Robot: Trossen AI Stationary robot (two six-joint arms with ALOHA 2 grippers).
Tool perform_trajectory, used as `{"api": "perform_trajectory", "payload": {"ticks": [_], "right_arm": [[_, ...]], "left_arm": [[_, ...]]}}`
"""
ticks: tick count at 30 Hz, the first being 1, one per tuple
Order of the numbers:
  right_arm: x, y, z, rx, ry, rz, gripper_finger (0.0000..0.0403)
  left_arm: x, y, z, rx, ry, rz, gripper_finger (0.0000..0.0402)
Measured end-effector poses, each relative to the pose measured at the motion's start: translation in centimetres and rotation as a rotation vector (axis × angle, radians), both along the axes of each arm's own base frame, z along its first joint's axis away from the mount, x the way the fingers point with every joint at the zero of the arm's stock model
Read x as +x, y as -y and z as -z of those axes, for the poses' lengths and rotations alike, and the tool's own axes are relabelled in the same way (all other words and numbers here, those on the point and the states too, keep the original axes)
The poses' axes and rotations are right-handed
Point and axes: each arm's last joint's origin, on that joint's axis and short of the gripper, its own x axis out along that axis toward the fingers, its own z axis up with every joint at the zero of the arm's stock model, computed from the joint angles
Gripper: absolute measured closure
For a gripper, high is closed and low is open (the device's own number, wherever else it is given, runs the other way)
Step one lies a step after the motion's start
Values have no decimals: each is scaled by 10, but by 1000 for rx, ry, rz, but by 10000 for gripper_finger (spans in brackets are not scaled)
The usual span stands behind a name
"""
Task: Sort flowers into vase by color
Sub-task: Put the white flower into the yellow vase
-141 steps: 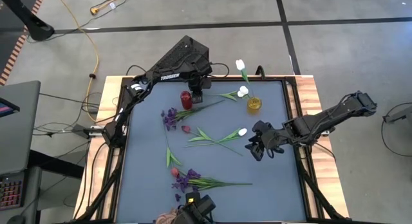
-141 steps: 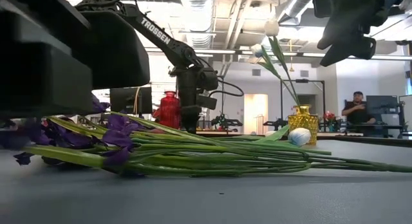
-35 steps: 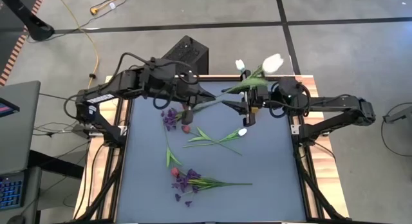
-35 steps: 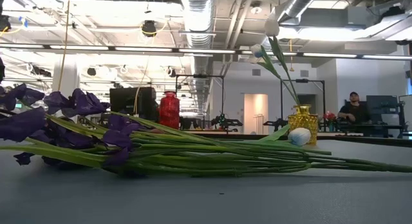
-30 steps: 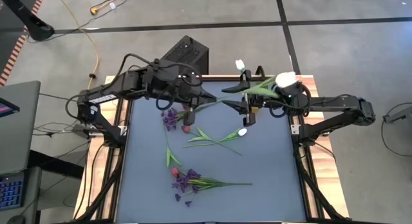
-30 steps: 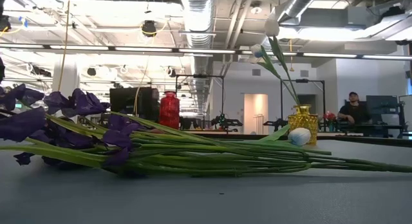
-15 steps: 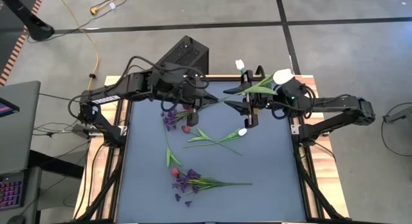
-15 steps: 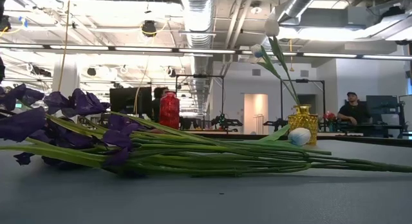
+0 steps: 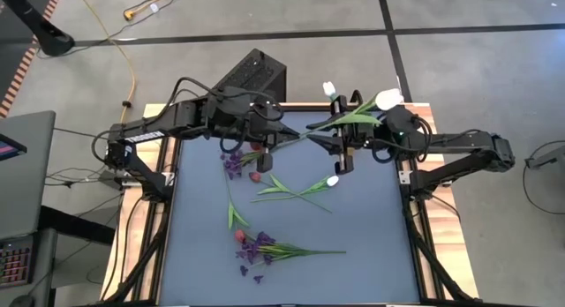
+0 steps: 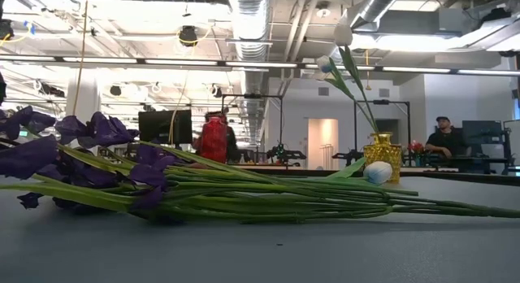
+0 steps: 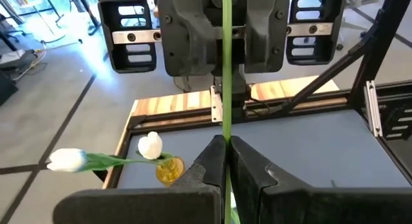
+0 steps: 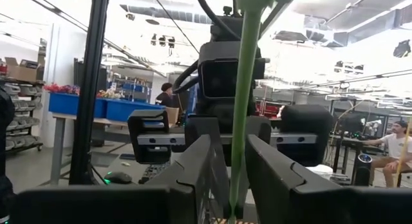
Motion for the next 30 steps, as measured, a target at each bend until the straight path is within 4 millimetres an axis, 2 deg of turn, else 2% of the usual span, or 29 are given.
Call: {"api": "perform_trajectory", "payload": {"ticks": [12, 16, 21, 24, 27, 30], "right_arm": [[0, 0, 0, -8, 2, 22, 293], [0, 0, 0, -9, 2, 22, 317], [0, 0, 0, -9, 1, 22, 371], [0, 1, 1, -8, -7, 22, 377], [0, 1, 2, 24, -32, 14, 377], [-1, 6, 5, 47, -78, 26, 376]], "left_arm": [[0, 0, 0, 0, -4, 0, 401], [0, 0, 0, 0, -4, 0, 401], [0, 0, 0, 0, -4, 0, 401], [0, 0, 0, 7, -6, 2, 400], [-1, 0, 2, 43, -24, 12, 386], [-4, -1, 3, 82, -52, -16, 354]]}}
